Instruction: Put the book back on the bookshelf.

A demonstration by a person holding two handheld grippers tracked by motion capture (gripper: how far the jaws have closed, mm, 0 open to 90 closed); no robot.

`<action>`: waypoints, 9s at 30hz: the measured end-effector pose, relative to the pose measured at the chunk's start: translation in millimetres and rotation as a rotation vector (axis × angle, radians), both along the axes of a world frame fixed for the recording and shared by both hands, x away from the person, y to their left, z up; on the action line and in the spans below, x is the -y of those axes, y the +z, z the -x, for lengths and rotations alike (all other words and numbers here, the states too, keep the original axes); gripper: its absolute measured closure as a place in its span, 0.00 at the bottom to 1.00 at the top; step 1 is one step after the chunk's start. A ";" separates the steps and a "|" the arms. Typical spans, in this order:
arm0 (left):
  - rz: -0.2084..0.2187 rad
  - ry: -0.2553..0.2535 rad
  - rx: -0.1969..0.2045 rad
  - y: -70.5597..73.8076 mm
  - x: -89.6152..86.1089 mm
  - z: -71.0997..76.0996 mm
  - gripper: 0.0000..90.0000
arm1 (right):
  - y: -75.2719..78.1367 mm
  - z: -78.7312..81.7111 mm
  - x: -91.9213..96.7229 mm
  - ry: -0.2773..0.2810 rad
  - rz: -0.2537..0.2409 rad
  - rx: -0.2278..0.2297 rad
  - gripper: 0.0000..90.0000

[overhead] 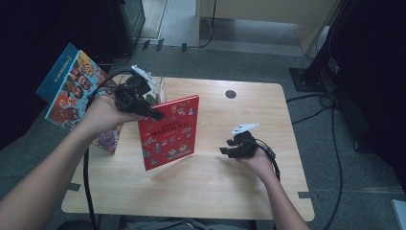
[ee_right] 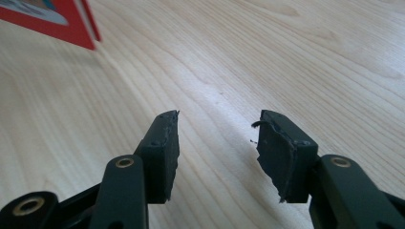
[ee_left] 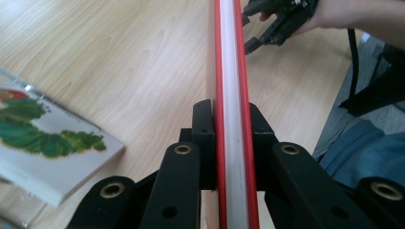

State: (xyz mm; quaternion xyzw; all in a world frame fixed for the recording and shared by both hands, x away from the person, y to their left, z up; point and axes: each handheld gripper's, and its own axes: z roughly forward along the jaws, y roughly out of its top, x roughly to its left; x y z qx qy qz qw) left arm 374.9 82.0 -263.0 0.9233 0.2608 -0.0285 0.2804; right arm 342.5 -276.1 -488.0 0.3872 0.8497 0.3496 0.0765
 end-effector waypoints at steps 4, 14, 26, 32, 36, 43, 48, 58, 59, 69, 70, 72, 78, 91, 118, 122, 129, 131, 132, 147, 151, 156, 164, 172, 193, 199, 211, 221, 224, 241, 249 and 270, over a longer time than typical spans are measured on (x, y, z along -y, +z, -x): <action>0.010 0.030 0.006 0.9 -15.7 2.7 0.90 | -7.0 -1.9 1.5 -0.042 0.003 0.024 0.53; 0.009 0.148 -0.007 3.7 -57.9 7.0 0.90 | -21.8 -5.7 2.0 -0.082 -0.015 0.023 0.53; 0.023 0.279 -0.008 7.5 -110.7 18.7 0.89 | -30.6 0.0 2.7 -0.111 0.016 0.142 0.46; 0.033 0.358 -0.024 8.6 -137.9 19.7 0.89 | -33.3 0.3 2.7 -0.113 0.007 0.166 0.43; 0.029 0.404 -0.038 8.9 -151.8 17.7 0.89 | -34.2 1.0 2.2 -0.121 -0.001 0.169 0.42; 0.005 0.478 -0.041 9.3 -171.2 9.7 0.89 | -35.0 1.0 2.5 -0.117 -0.006 0.175 0.42; -0.014 0.538 -0.056 5.9 -174.7 -2.8 0.89 | -35.4 1.1 2.5 -0.120 -0.008 0.178 0.41; -0.013 0.618 -0.047 1.7 -168.5 -28.5 0.89 | -35.5 0.4 1.8 -0.118 -0.010 0.179 0.41; -0.014 0.624 -0.046 1.2 -168.4 -30.6 0.89 | -35.6 0.3 1.8 -0.118 -0.010 0.180 0.41; -0.005 0.664 -0.051 3.0 -160.0 -55.7 0.89 | -35.6 0.1 1.4 -0.118 -0.008 0.181 0.41; 0.000 0.668 -0.049 4.4 -159.7 -58.4 0.89 | -35.7 0.2 1.2 -0.119 -0.008 0.182 0.41; 0.008 0.674 -0.039 5.9 -158.3 -62.5 0.89 | -35.7 0.2 1.2 -0.120 -0.007 0.182 0.41; 0.022 0.692 -0.007 2.8 -153.6 -75.0 0.89 | -35.7 0.3 1.1 -0.121 -0.008 0.183 0.41; -0.040 0.668 -0.060 -6.5 -147.8 -85.2 0.88 | -35.7 1.1 0.8 -0.123 -0.008 0.185 0.43; -0.065 0.731 -0.204 -2.9 -157.5 -112.0 0.89 | -35.6 0.5 0.7 -0.123 -0.011 0.184 0.45; -0.058 0.761 -0.193 -1.2 -158.2 -120.0 0.89 | -35.6 0.1 0.3 -0.125 -0.010 0.184 0.45; -0.047 0.774 -0.194 -2.8 -154.3 -129.7 0.89 | -35.6 0.4 0.1 -0.122 -0.010 0.187 0.46; -0.044 0.779 -0.181 -2.7 -150.7 -134.2 0.89 | -35.6 0.5 0.1 -0.121 -0.009 0.188 0.46; -0.034 0.778 -0.172 -2.6 -149.5 -135.5 0.89 | -35.7 0.5 0.1 -0.122 -0.010 0.188 0.46; -0.012 0.799 -0.181 -16.2 -153.3 -146.9 0.87 | -35.6 1.9 -0.6 -0.135 -0.009 0.189 0.47; -0.030 0.799 -0.164 -17.3 -153.1 -146.4 0.83 | -35.6 2.7 -0.6 -0.139 -0.009 0.186 0.47; -0.041 0.808 -0.156 -18.3 -155.4 -145.6 0.74 | -35.6 3.3 -0.4 -0.141 -0.010 0.186 0.46; -0.009 0.801 -0.165 -18.3 -158.2 -143.6 0.63 | -35.5 5.6 0.7 -0.139 -0.009 0.185 0.46; 0.030 0.826 -0.175 -13.8 -170.4 -139.2 0.55 | -35.6 5.9 0.6 -0.132 -0.008 0.181 0.42; 0.096 0.800 -0.103 13.4 -179.3 -109.1 0.51 | -35.8 6.1 -0.1 -0.134 -0.004 0.181 0.38; 0.145 0.748 -0.096 17.6 -166.2 -95.6 0.50 | -35.9 6.0 -0.3 -0.130 -0.003 0.181 0.37; 0.136 0.671 -0.089 4.4 -138.0 -74.9 0.48 | -35.9 6.2 -0.4 -0.132 -0.002 0.181 0.36; 0.147 0.579 -0.118 -17.4 -108.4 -55.2 0.47 | -35.9 6.8 -0.7 -0.138 -0.002 0.180 0.35; 0.141 0.558 -0.111 -23.3 -100.4 -49.6 0.47 | -35.9 6.9 -0.9 -0.140 -0.003 0.179 0.35; 0.171 0.395 -0.202 -95.4 -46.9 -13.7 0.46 | -36.2 8.5 -2.9 -0.136 0.000 0.176 0.30; 0.150 0.334 -0.205 -123.9 -22.4 2.8 0.46 | -36.2 8.7 -3.2 -0.139 0.001 0.173 0.30; 0.108 0.299 -0.218 -190.6 5.1 15.3 0.45 | -36.3 10.2 -5.5 -0.142 0.004 0.173 0.29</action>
